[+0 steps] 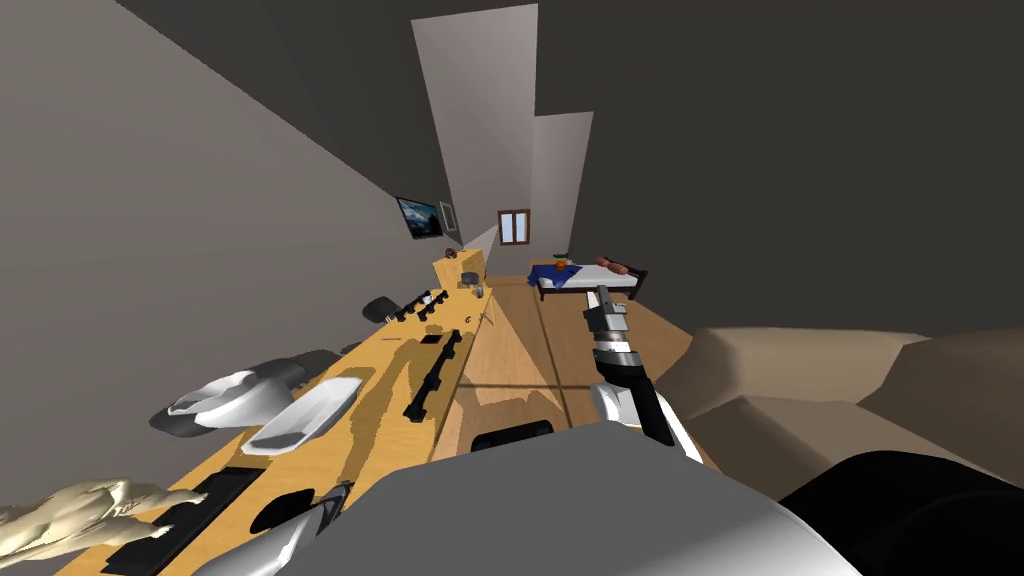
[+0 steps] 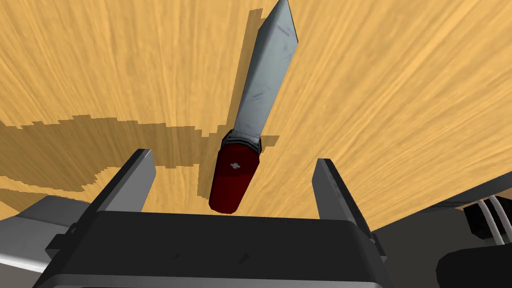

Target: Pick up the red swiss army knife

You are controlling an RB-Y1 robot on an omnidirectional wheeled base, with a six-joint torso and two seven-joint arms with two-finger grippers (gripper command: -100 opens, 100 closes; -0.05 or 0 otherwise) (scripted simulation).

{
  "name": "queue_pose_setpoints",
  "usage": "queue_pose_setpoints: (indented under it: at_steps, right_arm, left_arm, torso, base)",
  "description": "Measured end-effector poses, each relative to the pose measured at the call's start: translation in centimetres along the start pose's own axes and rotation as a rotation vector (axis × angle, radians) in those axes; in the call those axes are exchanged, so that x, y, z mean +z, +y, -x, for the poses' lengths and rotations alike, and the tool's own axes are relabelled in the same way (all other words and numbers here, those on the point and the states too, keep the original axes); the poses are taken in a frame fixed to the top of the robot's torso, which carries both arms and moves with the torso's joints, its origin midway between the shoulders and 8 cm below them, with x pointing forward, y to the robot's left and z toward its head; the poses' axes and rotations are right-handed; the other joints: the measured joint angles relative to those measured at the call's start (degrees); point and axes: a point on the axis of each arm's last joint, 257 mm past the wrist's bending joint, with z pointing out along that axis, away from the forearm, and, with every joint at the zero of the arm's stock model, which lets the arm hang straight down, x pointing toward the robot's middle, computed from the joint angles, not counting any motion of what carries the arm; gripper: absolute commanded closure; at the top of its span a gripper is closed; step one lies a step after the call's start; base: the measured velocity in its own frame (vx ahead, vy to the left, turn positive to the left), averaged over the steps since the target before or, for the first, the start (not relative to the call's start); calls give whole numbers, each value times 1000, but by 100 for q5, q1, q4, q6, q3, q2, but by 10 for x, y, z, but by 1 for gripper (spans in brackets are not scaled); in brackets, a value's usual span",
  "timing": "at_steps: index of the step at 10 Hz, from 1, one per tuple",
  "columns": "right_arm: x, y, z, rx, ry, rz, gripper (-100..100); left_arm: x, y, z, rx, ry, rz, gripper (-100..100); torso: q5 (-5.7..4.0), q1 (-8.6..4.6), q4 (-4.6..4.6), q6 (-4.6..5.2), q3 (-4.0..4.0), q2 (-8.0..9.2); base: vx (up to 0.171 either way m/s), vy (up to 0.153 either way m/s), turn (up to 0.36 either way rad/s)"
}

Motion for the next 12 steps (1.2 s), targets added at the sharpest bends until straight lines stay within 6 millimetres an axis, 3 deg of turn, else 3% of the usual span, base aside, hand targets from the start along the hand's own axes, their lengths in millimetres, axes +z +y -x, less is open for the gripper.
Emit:
queue_pose_setpoints:
  at_steps: [1, 2, 3, 5, 12]
  right_arm:
    - [0, 0, 0, 0, 0, 0, 0]
    - [0, 0, 0, 0, 0, 0, 0]
    - [0, 0, 0, 0, 0, 0, 0]
    - [0, 0, 0, 0, 0, 0, 0]
    - [0, 0, 0, 0, 0, 0, 0]
  left_arm:
    - [1, 6, 1, 6, 1, 21, -100]
    - [2, 7, 1, 8, 2, 24, 0]
    - [2, 7, 1, 8, 1, 24, -100]
    - [4, -4, 19, -13, -26, 18, -100]
    - [19, 0, 57, -96, -70, 43, -100]
  torso:
    - [0, 3, 0, -1, -1, -2]
    - [-2, -13, 0, -2, 2, 3]
    - [-6, -27, 1, -2, 5, 8]
    - [-8, -36, 9, 3, 24, 44]
    - [-9, -38, 8, -3, 21, 36]
  base:
    - [18, 48, -20]
    - [3, 9, 1]
    - [-47, -2, -147]
    - [-108, -6, -180]
    - [-69, -14, -120]
